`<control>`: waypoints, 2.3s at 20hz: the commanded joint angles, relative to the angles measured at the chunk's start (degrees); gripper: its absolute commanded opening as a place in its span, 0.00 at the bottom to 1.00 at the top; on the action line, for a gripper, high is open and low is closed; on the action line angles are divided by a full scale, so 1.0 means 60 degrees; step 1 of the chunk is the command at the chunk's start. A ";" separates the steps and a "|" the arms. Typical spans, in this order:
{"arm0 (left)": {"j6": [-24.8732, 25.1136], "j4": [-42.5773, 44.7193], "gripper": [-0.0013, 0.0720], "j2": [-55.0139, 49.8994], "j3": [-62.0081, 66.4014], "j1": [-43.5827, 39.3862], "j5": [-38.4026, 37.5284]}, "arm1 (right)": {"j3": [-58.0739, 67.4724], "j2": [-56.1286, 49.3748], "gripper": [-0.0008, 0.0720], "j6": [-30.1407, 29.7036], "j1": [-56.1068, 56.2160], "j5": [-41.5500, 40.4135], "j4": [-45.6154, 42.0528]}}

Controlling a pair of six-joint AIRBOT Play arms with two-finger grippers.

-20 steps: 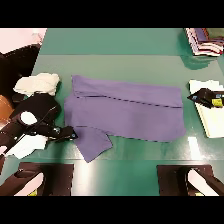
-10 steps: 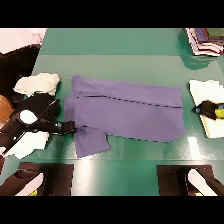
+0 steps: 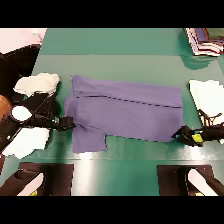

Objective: Fold the shirts.

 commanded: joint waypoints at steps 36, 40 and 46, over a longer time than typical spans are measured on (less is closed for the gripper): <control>0.0736 0.1297 0.67 -0.5311 0.6965 0.0084 -0.0896 | 0.7839 -0.4696 0.48 -0.0590 0.0820 0.0477 -0.0291; 0.0874 0.0557 0.06 -0.5315 0.6991 0.0066 -0.1188 | 0.6291 -0.4499 0.73 -0.1286 -0.1228 0.0678 0.0430; 0.0849 -0.0317 0.05 -0.5326 0.6972 -0.0135 -0.0943 | 0.5552 -0.5850 0.73 -0.2175 -0.1264 0.0503 0.1847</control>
